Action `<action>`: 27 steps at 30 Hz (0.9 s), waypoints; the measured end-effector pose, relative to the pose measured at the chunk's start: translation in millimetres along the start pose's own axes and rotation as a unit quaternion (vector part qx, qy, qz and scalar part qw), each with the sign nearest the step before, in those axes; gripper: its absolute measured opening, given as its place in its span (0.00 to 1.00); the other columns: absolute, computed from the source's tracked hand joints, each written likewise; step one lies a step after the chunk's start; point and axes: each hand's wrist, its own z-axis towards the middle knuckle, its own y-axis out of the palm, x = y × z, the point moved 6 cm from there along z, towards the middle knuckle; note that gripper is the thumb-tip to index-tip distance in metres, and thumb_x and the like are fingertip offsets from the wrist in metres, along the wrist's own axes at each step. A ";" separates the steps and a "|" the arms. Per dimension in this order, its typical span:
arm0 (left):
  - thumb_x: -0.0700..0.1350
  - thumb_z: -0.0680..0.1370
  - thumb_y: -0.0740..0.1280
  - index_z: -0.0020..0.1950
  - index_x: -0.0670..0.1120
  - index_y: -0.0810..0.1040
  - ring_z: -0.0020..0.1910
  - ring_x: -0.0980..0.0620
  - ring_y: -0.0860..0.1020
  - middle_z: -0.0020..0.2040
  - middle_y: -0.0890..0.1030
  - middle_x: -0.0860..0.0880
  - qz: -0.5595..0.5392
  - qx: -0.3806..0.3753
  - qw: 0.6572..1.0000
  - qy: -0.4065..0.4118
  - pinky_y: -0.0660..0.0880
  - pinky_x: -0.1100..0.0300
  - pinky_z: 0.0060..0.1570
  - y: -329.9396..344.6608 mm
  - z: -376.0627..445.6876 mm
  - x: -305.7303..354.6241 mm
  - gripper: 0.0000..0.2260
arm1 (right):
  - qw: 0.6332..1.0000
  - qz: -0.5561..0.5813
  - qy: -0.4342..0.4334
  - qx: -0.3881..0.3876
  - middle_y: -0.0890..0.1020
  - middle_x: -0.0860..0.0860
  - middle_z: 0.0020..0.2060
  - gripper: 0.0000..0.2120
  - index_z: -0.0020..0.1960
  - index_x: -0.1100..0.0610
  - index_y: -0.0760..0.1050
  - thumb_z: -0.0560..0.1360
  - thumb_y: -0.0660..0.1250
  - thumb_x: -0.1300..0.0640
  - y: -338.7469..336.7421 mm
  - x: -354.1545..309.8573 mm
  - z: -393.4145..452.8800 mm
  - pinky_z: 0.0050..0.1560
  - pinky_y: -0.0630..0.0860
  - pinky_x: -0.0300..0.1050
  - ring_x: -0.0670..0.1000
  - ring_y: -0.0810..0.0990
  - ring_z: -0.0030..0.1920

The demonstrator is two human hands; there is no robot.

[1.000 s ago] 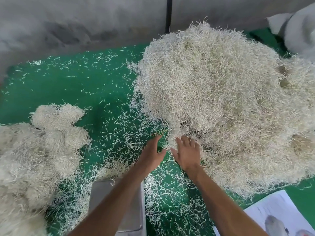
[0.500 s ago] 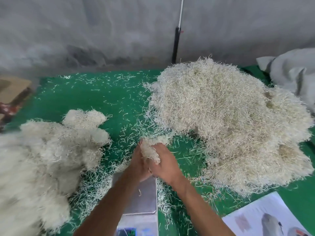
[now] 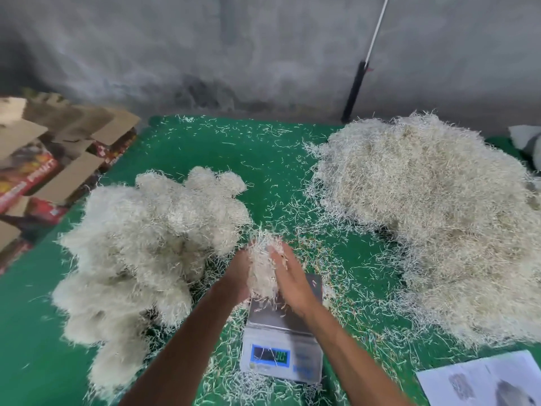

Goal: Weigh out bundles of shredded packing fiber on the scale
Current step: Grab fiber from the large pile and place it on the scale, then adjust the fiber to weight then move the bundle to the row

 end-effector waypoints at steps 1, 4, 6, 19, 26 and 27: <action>0.38 0.86 0.51 0.65 0.39 0.72 0.33 0.55 0.69 0.40 0.71 0.44 0.016 0.015 1.000 -0.001 0.69 0.67 0.30 -3.3 3.2 -4.6 0.13 | 1.000 0.013 0.015 -0.016 0.53 0.29 0.74 0.47 0.82 0.33 0.48 0.69 0.55 0.16 11.1 1.4 -2.3 0.72 0.53 0.43 0.36 0.56 0.73; 0.35 0.85 0.54 0.75 0.33 0.63 0.38 0.64 0.63 0.62 0.75 0.44 -0.022 0.037 0.999 0.015 0.67 0.73 0.36 -10.7 1.4 -10.1 0.18 | 0.999 0.027 0.026 -0.020 0.52 0.35 0.79 0.50 0.84 0.43 0.48 0.72 0.57 0.19 27.4 0.1 -1.5 0.76 0.52 0.45 0.39 0.54 0.77; 0.37 0.84 0.58 0.71 0.34 0.69 0.33 0.63 0.66 0.54 0.80 0.39 -0.061 0.051 0.997 0.023 0.67 0.74 0.24 -20.9 -4.4 -6.8 0.15 | 1.000 0.000 0.026 -0.015 0.60 0.48 0.82 0.41 0.84 0.51 0.52 0.80 0.62 0.33 23.5 -0.3 1.8 0.74 0.68 0.49 0.47 0.69 0.74; 0.51 0.83 0.63 0.46 0.48 0.72 0.46 0.50 0.78 0.49 0.78 0.47 -0.058 0.012 0.998 -0.032 0.79 0.55 0.38 -26.9 -20.3 -59.5 0.09 | 0.884 -0.462 0.013 0.066 0.74 0.60 0.71 0.46 0.82 0.51 0.57 0.75 0.46 0.21 -31.7 17.6 -1.9 0.55 0.82 0.61 0.58 0.85 0.54; 0.48 0.83 0.64 0.59 0.45 0.75 0.52 0.48 0.80 0.56 0.80 0.45 -0.060 -0.003 0.998 -0.020 0.80 0.56 0.41 -39.9 -19.9 -85.6 0.09 | 0.887 -0.442 0.025 0.134 0.81 0.57 0.60 0.35 0.76 0.54 0.67 0.82 0.48 0.31 -46.4 32.5 -12.9 0.37 0.75 0.37 0.53 0.85 0.49; 0.48 0.82 0.64 0.60 0.45 0.76 0.52 0.48 0.81 0.56 0.80 0.45 -0.062 -0.004 0.998 -0.015 0.80 0.56 0.41 -40.6 -20.5 -86.5 0.09 | 0.890 -0.436 0.016 0.134 0.78 0.58 0.66 0.33 0.77 0.55 0.67 0.83 0.50 0.33 -44.1 31.9 -12.9 0.44 0.80 0.41 0.55 0.83 0.56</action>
